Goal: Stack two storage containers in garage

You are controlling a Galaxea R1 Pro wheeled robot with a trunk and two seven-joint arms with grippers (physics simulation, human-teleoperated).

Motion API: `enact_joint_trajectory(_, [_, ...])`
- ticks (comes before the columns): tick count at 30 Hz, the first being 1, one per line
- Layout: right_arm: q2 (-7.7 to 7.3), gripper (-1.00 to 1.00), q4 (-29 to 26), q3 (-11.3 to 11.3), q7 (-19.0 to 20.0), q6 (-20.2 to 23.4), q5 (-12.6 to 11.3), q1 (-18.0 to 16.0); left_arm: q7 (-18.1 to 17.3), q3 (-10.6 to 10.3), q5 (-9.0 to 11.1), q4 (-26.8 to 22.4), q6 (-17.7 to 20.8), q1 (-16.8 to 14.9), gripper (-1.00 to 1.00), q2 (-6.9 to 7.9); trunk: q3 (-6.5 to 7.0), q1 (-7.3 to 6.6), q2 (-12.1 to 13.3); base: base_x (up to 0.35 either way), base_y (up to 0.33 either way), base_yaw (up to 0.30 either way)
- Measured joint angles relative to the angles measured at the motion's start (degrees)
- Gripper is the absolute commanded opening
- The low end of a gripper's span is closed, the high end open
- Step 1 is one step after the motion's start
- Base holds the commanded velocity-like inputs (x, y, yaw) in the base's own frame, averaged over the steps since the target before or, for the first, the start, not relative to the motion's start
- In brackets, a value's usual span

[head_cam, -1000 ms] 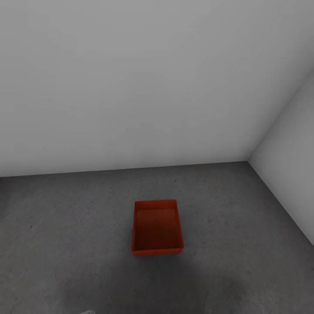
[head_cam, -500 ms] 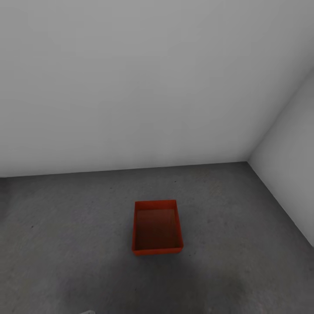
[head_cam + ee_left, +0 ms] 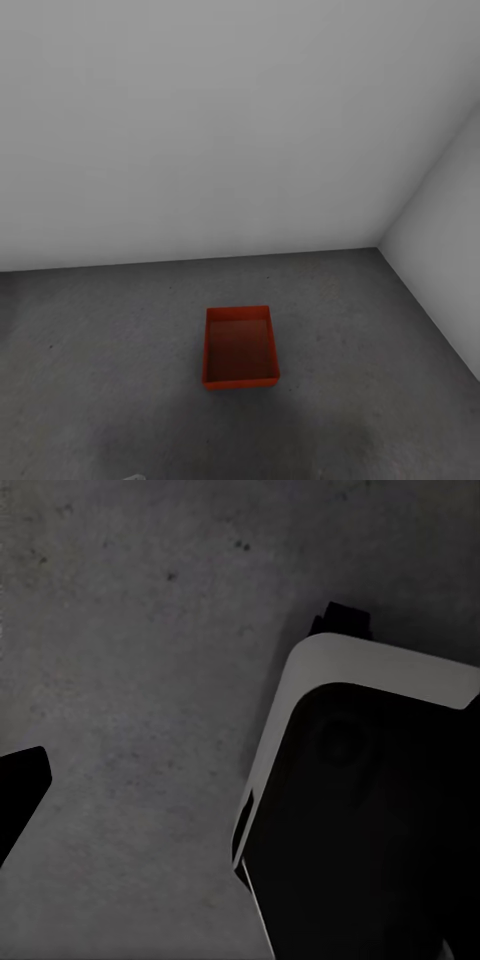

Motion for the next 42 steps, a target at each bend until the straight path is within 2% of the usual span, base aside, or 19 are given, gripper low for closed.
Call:
enact_joint_trajectory(8, [0.06,1.00,0.02,0.00,0.67,0.11,0.00,0.00,0.00,-0.02,0.00,0.00,0.01,-0.02,1.00,-0.01,1.44,-1.76,3.22,0.000,0.000,0.000])
enact_joint_trajectory(16, [2.13,1.00,0.01,-0.01,0.93,0.02,0.13,1.29,0.00,-0.02,0.00,0.01,0.01,0.00,1.00,-0.01,2.88,-3.52,6.43,0.000,0.000,0.000])
enact_joint_trajectory(23, [2.44,1.00,0.00,0.00,2.16,-0.01,0.52,1.89,0.00,-0.02,0.00,0.02,0.04,0.00,1.00,-0.01,4.15,-5.06,9.25,0.000,0.000,0.000])
enact_joint_trajectory(26, [2.45,1.00,0.00,0.06,3.08,-0.03,1.26,2.18,0.00,0.00,0.00,0.00,0.04,-0.01,1.00,-0.01,4.69,-5.72,10.45,0.000,0.000,0.000])
enact_joint_trajectory(27, [2.51,1.00,0.00,0.08,3.45,-0.04,2.74,2.29,0.00,0.00,0.00,0.01,0.04,0.00,1.00,0.01,4.87,-5.94,10.86,0.000,0.000,0.000])
enact_joint_trajectory(30, [2.54,1.00,0.00,0.05,3.58,-0.02,4.06,2.34,0.00,0.00,0.00,0.00,0.04,-0.01,1.00,0.00,5.41,-6.60,12.06,0.000,0.000,0.000])
enact_joint_trajectory(37, [2.60,1.00,0.00,0.04,3.57,0.03,4.89,2.37,0.00,0.05,0.00,0.00,0.00,-0.04,1.00,0.06,5.45,-6.61,12.09,0.000,0.000,0.000])
enact_joint_trajectory(42, [3.33,1.00,0.00,0.00,3.51,0.03,4.84,2.38,0.00,0.06,0.00,0.00,0.00,-0.01,1.00,0.08,5.80,-6.61,12.08,0.000,0.000,0.000])
